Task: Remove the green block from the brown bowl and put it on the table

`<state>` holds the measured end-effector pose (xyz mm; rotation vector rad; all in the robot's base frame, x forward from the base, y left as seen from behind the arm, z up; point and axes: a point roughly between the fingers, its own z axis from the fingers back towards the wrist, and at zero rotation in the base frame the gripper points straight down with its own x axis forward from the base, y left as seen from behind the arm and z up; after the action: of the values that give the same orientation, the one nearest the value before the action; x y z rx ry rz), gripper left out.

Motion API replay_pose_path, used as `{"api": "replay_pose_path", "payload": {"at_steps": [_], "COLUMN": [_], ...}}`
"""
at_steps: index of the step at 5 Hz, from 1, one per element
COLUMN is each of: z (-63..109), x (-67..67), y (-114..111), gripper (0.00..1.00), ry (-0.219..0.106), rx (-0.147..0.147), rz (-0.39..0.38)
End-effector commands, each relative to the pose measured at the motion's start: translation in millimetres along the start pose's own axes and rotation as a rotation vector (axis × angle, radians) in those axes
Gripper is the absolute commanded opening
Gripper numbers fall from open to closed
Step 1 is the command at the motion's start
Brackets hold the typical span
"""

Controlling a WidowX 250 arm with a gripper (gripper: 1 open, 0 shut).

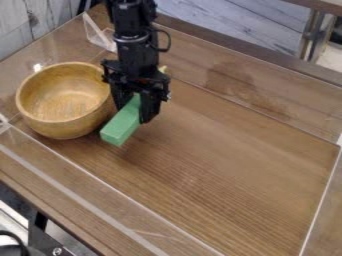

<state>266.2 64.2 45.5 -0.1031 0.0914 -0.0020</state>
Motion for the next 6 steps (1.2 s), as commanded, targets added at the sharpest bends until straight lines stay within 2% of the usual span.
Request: {"api": "replay_pose_path", "payload": {"at_steps": [1,3,4,6], "z": [6.5,-12.9,-20.5,-21.0], "x": [3.2,-5.2,2.0,7.3], "y": [-1.7,-15.8,-21.1,-30.6], "gripper": [0.0,0.0,0.0,0.0], "ry": [-0.02,-0.004,-0.013,-0.028], "rx": [0.012,0.013,0.017,0.006], "rz": [-0.037,-0.109,-0.11,-0.074]}}
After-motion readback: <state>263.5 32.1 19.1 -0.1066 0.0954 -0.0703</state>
